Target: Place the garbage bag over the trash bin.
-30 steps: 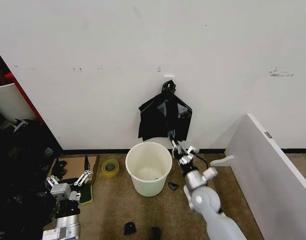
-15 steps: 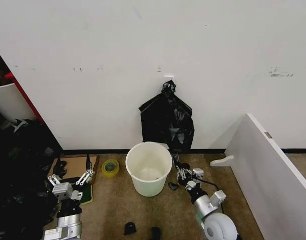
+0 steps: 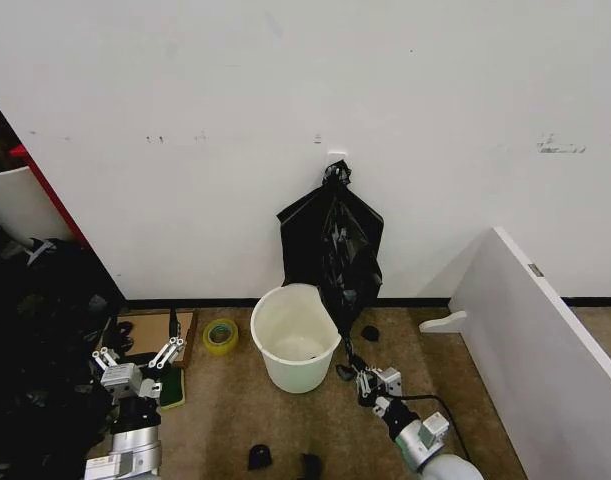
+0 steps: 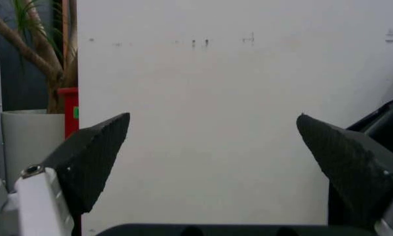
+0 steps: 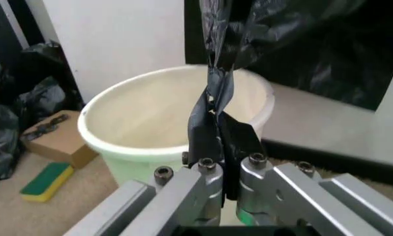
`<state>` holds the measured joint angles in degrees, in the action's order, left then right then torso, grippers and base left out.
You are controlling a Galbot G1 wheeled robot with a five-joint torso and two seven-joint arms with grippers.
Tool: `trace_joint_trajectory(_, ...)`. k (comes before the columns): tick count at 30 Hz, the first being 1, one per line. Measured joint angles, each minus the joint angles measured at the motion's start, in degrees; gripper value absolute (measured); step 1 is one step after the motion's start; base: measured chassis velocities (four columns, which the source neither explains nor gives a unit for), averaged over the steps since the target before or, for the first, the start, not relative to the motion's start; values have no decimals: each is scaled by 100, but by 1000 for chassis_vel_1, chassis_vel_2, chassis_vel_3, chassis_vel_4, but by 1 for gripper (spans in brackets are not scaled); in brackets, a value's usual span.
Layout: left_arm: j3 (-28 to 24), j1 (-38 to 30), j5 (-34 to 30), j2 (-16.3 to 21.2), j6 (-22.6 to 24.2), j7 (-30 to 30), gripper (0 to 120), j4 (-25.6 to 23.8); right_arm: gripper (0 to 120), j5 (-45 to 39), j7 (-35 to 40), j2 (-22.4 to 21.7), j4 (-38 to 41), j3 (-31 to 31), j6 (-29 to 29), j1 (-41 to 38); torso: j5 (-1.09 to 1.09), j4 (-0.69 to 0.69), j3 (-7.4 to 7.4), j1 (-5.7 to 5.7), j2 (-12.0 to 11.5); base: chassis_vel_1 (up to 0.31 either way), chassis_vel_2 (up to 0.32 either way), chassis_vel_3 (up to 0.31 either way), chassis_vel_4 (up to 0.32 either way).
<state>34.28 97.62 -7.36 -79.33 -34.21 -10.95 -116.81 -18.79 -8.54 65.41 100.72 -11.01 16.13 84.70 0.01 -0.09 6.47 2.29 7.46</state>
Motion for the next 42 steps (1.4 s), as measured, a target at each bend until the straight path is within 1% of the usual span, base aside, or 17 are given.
trace_joint_trajectory(2,-14,-25,1,-7,22,2,100,13,0,185,-61,60,-65,-38,211,-64,1,1,0,0,0,0,0,0,0)
trace_joint_trajectory(5,-23,-50,3,-9,59,3,100,19,7,403,-240,91,-129,-102,500,-102,1,1,0,0,0,0,0,0,0)
trace_joint_trajectory(8,-32,-100,8,-13,107,11,100,30,18,1595,-680,127,-313,-450,1240,-177,1,0,0,0,0,0,0,0,0)
trace_joint_trajectory(11,-40,-122,17,-21,139,17,100,32,31,2487,-939,79,-376,-738,1622,-207,0,1,0,0,0,0,0,0,0)
trace_joint_trajectory(13,-41,-132,19,-21,147,18,100,40,39,2604,-907,16,-354,-752,1672,-166,1,0,0,0,0,0,0,0,0)
trace_joint_trajectory(14,-41,-132,19,-21,147,18,100,40,39,2604,-907,16,-354,-752,1672,-166,1,0,0,0,0,0,0,0,0)
trace_joint_trajectory(16,-40,-140,20,-22,148,19,100,55,46,2617,-859,-15,-323,-755,1709,-134,0,0,0,0,0,0,0,0,0)
trace_joint_trajectory(18,-38,-147,20,-20,149,19,100,71,56,2625,-626,-1,-303,-753,1734,-141,0,0,0,0,0,0,0,0,0)
trace_joint_trajectory(20,-38,-152,23,-20,149,20,100,87,64,2669,14,58,-243,-654,1567,-205,1,0,0,0,0,0,0,0,0)
trace_joint_trajectory(21,-38,-152,23,-20,149,20,100,87,64,2669,14,58,-243,-654,1567,-205,1,0,0,0,0,0,0,0,0)
trace_joint_trajectory(25,-41,-168,30,-22,149,21,100,125,81,2711,998,211,-210,-454,891,-543,0,0,1,0,0,0,0,0,0)
trace_joint_trajectory(27,-49,-167,21,-22,169,22,100,126,89,2782,1142,277,-313,-436,694,-780,0,0,0,0,0,0,0,0,0)
trace_joint_trajectory(28,-49,-167,21,-22,169,22,100,126,89,2782,1142,277,-313,-436,694,-780,0,0,0,0,0,0,0,0,0)
trace_joint_trajectory(31,-48,-170,6,-8,216,18,100,112,99,2988,1288,358,-500,-381,306,-1192,0,1,1,0,0,0,0,0,0)
trace_joint_trajectory(37,-11,-229,2,11,225,10,100,162,99,3327,1269,447,-663,-270,46,-1577,0,0,1,0,0,0,0,0,0)
trace_joint_trajectory(41,-2,-235,-5,24,222,-7,100,200,87,3723,1286,603,-834,-157,-105,-1847,0,1,1,0,0,0,0,0,0)
trace_joint_trajectory(42,-2,-235,-5,24,222,-7,100,200,87,3723,1286,603,-834,-157,-105,-1847,0,1,1,0,0,0,0,0,0)
